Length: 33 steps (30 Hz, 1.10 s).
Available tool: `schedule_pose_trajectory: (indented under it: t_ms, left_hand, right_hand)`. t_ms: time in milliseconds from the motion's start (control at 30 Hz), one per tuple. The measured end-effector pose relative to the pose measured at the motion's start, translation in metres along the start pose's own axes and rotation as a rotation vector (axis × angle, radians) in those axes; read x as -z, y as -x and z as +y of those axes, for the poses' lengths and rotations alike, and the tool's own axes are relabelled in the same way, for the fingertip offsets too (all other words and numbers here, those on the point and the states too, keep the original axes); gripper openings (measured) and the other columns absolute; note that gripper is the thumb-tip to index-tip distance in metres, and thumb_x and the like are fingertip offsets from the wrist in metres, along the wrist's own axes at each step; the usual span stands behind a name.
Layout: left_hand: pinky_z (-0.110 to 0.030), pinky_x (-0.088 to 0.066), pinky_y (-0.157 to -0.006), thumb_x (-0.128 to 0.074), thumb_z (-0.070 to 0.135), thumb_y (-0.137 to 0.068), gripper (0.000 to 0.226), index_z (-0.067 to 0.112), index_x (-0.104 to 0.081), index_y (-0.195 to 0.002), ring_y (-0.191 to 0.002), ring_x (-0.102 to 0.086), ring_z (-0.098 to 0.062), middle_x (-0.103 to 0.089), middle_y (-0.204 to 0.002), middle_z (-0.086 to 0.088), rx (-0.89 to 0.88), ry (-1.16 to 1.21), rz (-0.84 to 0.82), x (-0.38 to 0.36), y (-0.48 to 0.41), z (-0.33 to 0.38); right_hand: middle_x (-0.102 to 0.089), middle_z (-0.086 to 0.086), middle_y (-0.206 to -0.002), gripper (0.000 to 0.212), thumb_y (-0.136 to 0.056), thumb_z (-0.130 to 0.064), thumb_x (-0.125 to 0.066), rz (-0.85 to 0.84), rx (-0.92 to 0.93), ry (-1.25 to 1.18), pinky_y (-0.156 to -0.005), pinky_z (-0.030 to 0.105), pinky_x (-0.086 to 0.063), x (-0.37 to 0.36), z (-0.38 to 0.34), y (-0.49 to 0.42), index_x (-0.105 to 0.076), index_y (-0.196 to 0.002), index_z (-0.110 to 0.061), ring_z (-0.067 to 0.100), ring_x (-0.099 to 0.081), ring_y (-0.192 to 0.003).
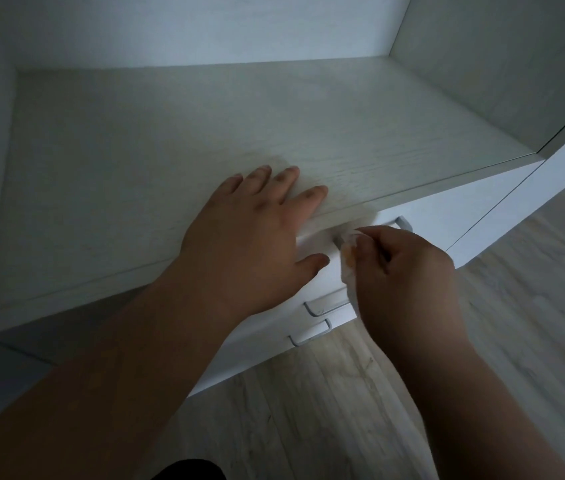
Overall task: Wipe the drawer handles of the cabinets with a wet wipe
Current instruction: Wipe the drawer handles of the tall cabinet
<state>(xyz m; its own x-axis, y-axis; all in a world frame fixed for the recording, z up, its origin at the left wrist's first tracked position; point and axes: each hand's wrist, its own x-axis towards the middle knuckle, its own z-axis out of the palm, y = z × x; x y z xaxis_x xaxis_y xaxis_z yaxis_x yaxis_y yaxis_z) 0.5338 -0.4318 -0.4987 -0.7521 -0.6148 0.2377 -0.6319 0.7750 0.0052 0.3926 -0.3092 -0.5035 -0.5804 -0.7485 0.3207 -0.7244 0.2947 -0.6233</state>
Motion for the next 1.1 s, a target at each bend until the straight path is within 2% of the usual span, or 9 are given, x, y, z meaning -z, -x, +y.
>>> schedule_pose_trajectory:
  t_ms: [133,200,367,500,567,733,833,900,1100]
  left_hand:
    - [-0.049,-0.023,-0.126,-0.037,0.078,-0.092,0.081,0.039,-0.024,-0.161,-0.155,-0.027,-0.030,-0.025,-0.171,-0.003,-0.007,0.005,-0.015,0.001,0.001,0.000]
    - [-0.048,-0.021,-0.127,-0.032,0.078,-0.090,0.081,0.040,-0.023,-0.161,-0.156,-0.025,-0.029,-0.024,-0.172,-0.002,-0.002,0.012,-0.012,0.002,0.001,0.001]
    - [-0.047,-0.016,-0.129,-0.037,0.074,-0.094,0.078,0.041,-0.019,-0.162,-0.158,-0.018,-0.027,-0.017,-0.173,0.000,0.007,0.052,-0.030,0.001,0.001,0.001]
    - [-0.048,-0.021,-0.127,-0.032,0.075,-0.088,0.081,0.040,-0.025,-0.161,-0.156,-0.025,-0.029,-0.024,-0.172,-0.002,0.010,0.042,-0.020,0.003,0.001,0.001]
    - [-0.048,-0.019,-0.128,-0.031,0.074,-0.087,0.082,0.040,-0.024,-0.161,-0.157,-0.024,-0.028,-0.022,-0.172,-0.002,0.015,0.046,-0.027,0.003,0.002,0.001]
    - [-0.048,-0.021,-0.128,-0.033,0.075,-0.088,0.082,0.040,-0.024,-0.161,-0.157,-0.025,-0.028,-0.023,-0.172,-0.001,0.014,0.040,-0.028,0.003,0.000,0.002]
    - [-0.047,-0.020,-0.128,-0.034,0.075,-0.088,0.081,0.041,-0.024,-0.161,-0.157,-0.024,-0.027,-0.023,-0.172,-0.001,0.018,0.044,-0.026,0.003,-0.001,0.001]
    - [-0.047,-0.020,-0.128,-0.034,0.074,-0.088,0.080,0.041,-0.025,-0.161,-0.157,-0.024,-0.027,-0.023,-0.172,-0.001,0.018,0.048,-0.022,0.002,0.000,0.001]
    - [-0.046,-0.021,-0.127,-0.036,0.075,-0.089,0.079,0.041,-0.026,-0.160,-0.156,-0.026,-0.027,-0.025,-0.171,0.000,0.020,0.046,-0.010,0.001,0.000,0.001]
  right_hand:
    - [-0.058,0.000,-0.070,0.028,-0.101,-0.023,-0.053,-0.010,0.093,0.195,-0.056,0.030,-0.040,-0.014,0.003,0.000,-0.071,-0.081,-0.017,0.016,-0.053,-0.060]
    - [-0.054,-0.002,-0.068,0.029,-0.101,-0.021,-0.052,0.008,0.098,0.168,-0.057,0.027,-0.033,-0.019,0.006,0.001,-0.065,-0.074,-0.019,0.013,-0.050,-0.059]
    - [-0.060,-0.002,-0.074,0.018,-0.101,-0.017,-0.060,0.152,0.142,0.097,-0.059,0.020,-0.032,-0.019,0.015,0.009,-0.074,-0.091,-0.013,0.014,-0.052,-0.069]
    - [-0.062,-0.002,-0.074,0.017,-0.101,-0.018,-0.061,0.090,0.117,0.080,-0.062,0.029,-0.043,-0.021,0.014,0.008,-0.074,-0.090,-0.014,0.015,-0.056,-0.069]
    - [-0.065,-0.002,-0.075,0.014,-0.100,-0.016,-0.063,0.139,0.119,-0.017,-0.066,0.026,-0.044,-0.017,0.016,0.009,-0.074,-0.091,-0.015,0.012,-0.057,-0.071]
    - [-0.059,-0.004,-0.066,0.023,-0.103,-0.025,-0.055,0.011,0.067,0.162,-0.058,0.033,-0.047,-0.021,0.010,0.007,-0.067,-0.085,-0.016,0.015,-0.055,-0.061]
    - [-0.062,-0.006,-0.064,0.024,-0.103,-0.021,-0.055,0.010,0.033,0.043,-0.058,0.034,-0.049,-0.017,0.011,0.003,-0.070,-0.084,-0.016,0.012,-0.057,-0.058]
    - [-0.060,-0.006,-0.063,0.025,-0.103,-0.021,-0.055,0.076,0.070,0.006,-0.054,0.033,-0.042,-0.014,0.014,0.004,-0.069,-0.082,-0.017,0.013,-0.055,-0.058]
    - [-0.050,-0.006,-0.063,0.026,-0.102,-0.021,-0.054,0.058,0.112,0.275,-0.051,0.025,-0.030,-0.025,0.008,0.002,-0.063,-0.078,-0.017,0.016,-0.047,-0.057]
